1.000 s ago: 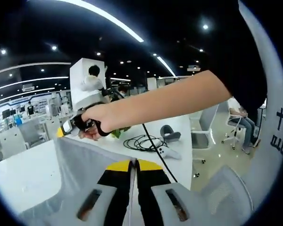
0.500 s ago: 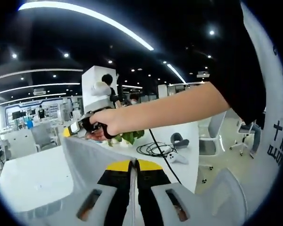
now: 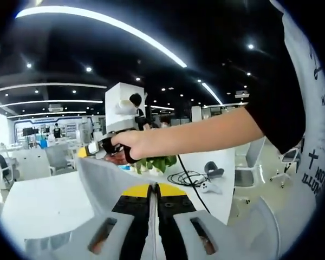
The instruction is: Fold the towel on the table until its edges align and the towel forms a compact rectangular stack.
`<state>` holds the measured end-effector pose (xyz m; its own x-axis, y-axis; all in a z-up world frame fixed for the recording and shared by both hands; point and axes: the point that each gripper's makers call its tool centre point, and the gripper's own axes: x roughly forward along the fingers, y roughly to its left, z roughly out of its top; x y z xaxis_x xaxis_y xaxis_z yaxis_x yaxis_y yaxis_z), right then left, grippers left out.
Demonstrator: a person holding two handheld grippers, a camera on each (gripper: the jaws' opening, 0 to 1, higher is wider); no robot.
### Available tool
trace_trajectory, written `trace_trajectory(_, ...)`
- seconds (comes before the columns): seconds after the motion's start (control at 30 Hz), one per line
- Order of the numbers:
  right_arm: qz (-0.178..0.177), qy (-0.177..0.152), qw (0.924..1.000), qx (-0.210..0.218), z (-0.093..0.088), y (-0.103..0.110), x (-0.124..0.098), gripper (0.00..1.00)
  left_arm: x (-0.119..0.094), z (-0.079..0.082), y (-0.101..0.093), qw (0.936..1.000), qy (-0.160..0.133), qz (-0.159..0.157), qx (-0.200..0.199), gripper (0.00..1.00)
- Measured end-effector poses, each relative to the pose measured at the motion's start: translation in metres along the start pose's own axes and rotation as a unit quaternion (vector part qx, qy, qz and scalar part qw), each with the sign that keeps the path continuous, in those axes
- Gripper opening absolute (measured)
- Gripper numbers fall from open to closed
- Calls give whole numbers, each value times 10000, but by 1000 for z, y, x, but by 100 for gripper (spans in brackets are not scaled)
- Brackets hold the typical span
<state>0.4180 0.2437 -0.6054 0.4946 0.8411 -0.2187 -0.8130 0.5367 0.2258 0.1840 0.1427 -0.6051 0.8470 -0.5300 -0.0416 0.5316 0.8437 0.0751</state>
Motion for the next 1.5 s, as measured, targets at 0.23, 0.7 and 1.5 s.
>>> trace_trajectory(0.23,119,27,9999,-35,-1,20,14,0,-21,2,18,9995,-53,281,-102,4)
trace_trajectory(0.7,423,25,9991,-34,1,60,42,0,-59,-1,55,9964,-81,825,-200,4)
trace_trajectory(1.5,754,211,9969,-73,-22,108,84,0,-116,-22,102,9851,2,1664,-441,4)
